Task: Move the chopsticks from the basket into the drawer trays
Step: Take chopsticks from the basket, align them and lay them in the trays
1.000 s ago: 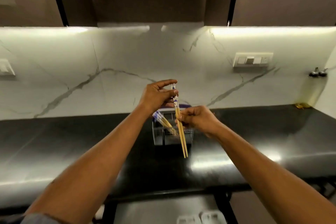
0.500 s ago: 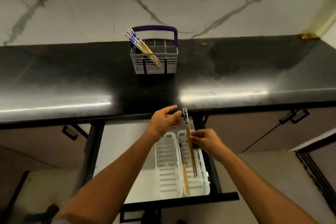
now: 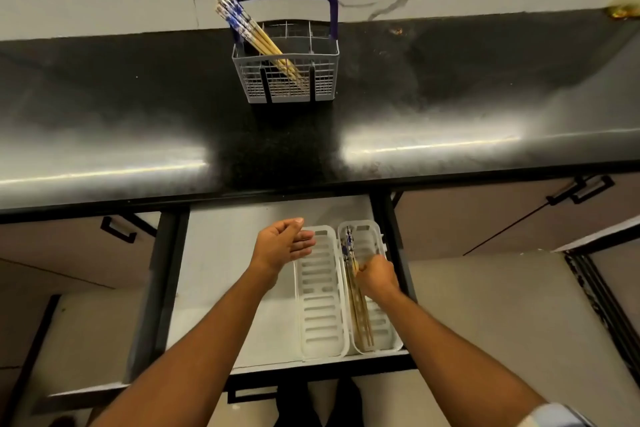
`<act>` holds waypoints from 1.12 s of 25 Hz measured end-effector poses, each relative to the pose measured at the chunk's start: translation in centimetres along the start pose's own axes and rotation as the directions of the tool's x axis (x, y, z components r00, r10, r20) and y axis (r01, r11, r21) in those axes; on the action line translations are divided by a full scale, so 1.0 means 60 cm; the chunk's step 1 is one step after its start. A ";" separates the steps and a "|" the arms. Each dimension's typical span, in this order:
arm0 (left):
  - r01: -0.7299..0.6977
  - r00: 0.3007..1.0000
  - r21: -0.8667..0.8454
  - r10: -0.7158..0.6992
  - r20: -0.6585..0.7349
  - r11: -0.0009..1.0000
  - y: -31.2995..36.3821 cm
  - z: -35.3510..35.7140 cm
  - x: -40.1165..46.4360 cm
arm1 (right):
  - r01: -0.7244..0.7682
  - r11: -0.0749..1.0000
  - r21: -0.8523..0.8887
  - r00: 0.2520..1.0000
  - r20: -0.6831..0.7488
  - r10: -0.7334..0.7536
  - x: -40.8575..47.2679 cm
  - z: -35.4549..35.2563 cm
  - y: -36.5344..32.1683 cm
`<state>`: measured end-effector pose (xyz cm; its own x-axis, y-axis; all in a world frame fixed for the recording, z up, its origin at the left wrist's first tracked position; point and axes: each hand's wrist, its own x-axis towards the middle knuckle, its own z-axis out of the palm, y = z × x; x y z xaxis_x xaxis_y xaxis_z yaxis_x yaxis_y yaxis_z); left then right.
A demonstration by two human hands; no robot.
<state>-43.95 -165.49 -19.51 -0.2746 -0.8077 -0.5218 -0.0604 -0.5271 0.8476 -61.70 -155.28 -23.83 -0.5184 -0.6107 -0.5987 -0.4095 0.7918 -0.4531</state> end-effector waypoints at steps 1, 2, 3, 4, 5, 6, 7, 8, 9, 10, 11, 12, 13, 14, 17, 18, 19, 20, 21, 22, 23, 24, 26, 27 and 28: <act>0.009 1.000 -0.009 -0.008 0.003 1.000 0.000 -0.003 0.005 | -0.003 0.999 -0.039 1.000 0.007 0.003 0.004 0.007 -0.004; 0.017 1.000 -0.018 -0.017 0.006 1.000 -0.001 -0.006 0.011 | -0.006 0.998 -0.062 1.000 0.005 0.006 0.007 0.013 -0.005; 0.025 1.000 -0.031 -0.025 0.010 0.999 -0.003 -0.009 0.016 | -0.012 0.996 -0.086 1.000 0.008 0.013 0.009 0.018 -0.005; 0.032 0.999 -0.041 -0.031 0.013 0.999 -0.005 -0.012 0.021 | -0.017 0.994 -0.105 1.000 0.007 0.018 0.010 0.023 -0.003; 0.037 0.999 -0.045 -0.036 0.015 0.998 -0.007 -0.014 0.026 | -0.014 0.992 -0.124 1.000 0.004 0.015 0.011 0.026 -0.001; 0.042 0.999 -0.047 -0.041 0.017 0.998 -0.008 -0.017 0.030 | -0.014 0.991 -0.137 1.000 -0.001 0.014 0.012 0.028 -0.001; 0.047 0.999 -0.051 -0.047 0.018 0.998 -0.010 -0.020 0.034 | -0.015 0.989 -0.145 1.000 -0.004 0.014 0.014 0.030 0.001; 0.052 0.999 -0.055 -0.052 0.018 0.997 -0.011 -0.022 0.038 | -0.010 0.986 -0.167 1.000 0.004 0.011 0.016 0.031 0.003; 0.058 0.998 -0.061 -0.057 0.017 0.996 -0.012 -0.023 0.040 | -0.007 0.980 -0.200 1.000 0.017 0.010 0.017 0.033 0.003; 0.063 0.998 -0.069 -0.062 0.018 0.996 -0.013 -0.023 0.043 | -0.011 0.974 -0.226 1.000 0.019 0.016 0.018 0.034 0.003; 0.066 0.998 -0.076 -0.065 0.022 0.995 -0.014 -0.022 0.044 | -0.018 0.973 -0.230 1.000 0.003 0.019 0.017 0.035 0.002; 0.066 0.998 -0.079 -0.064 0.029 0.995 -0.014 -0.022 0.046 | -0.020 0.974 -0.225 1.000 -0.020 0.016 0.015 0.035 0.001; 0.063 0.997 -0.077 -0.061 0.036 0.995 -0.014 -0.021 0.047 | -0.020 0.974 -0.224 0.999 -0.043 0.011 0.014 0.035 0.001; 0.059 0.998 -0.076 -0.056 0.042 0.995 -0.013 -0.021 0.048 | -0.026 0.974 -0.227 0.998 -0.059 0.012 0.012 0.035 0.000; 0.046 0.998 -0.073 -0.043 0.044 0.996 -0.012 -0.023 0.050 | -0.036 0.967 -0.252 0.997 -0.075 0.018 0.007 0.036 0.000; 0.044 0.998 -0.071 -0.041 0.041 0.996 -0.011 -0.025 0.050 | -0.030 0.967 -0.252 0.997 -0.075 0.011 0.006 0.036 0.000; 0.044 0.998 -0.072 -0.042 0.038 0.996 -0.011 -0.027 0.050 | -0.022 0.967 -0.253 0.997 -0.073 0.004 0.006 0.037 0.002; 0.045 0.998 -0.075 -0.042 0.038 0.996 -0.011 -0.029 0.050 | -0.019 0.967 -0.255 0.997 -0.073 0.000 0.005 0.037 0.003; 0.044 0.998 -0.079 -0.041 0.039 0.996 -0.011 -0.031 0.049 | -0.018 0.965 -0.260 0.997 -0.074 -0.002 0.004 0.039 0.004; 0.042 0.998 -0.083 -0.039 0.042 0.996 -0.012 -0.032 0.048 | -0.017 0.964 -0.265 0.997 -0.073 -0.003 0.002 0.040 0.005; 0.041 0.998 -0.085 -0.037 0.042 0.996 -0.012 -0.033 0.047 | -0.011 0.963 -0.269 0.997 -0.073 -0.009 0.001 0.042 0.007; 0.039 0.999 -0.086 -0.035 0.041 0.995 -0.012 -0.033 0.045 | -0.005 0.962 -0.272 0.997 -0.073 -0.015 0.001 0.044 0.009; 0.036 0.999 -0.085 -0.033 0.040 0.996 -0.012 -0.032 0.044 | -0.010 0.962 -0.274 0.996 -0.083 -0.013 0.000 0.047 0.013; 0.034 0.999 -0.083 -0.031 0.039 0.996 -0.011 -0.032 0.043 | -0.013 0.960 -0.279 0.996 -0.085 -0.012 0.000 0.048 0.014; 0.032 0.999 -0.080 -0.029 0.037 0.996 -0.011 -0.030 0.042 | -0.012 0.959 -0.283 0.996 -0.085 -0.013 -0.001 0.048 0.015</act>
<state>-42.86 -167.69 -21.55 -0.3082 -0.7818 -0.5420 0.0083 -0.5719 0.8203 -59.88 -154.51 -26.12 -0.5750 -0.6197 -0.5341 -0.5994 0.7635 -0.2405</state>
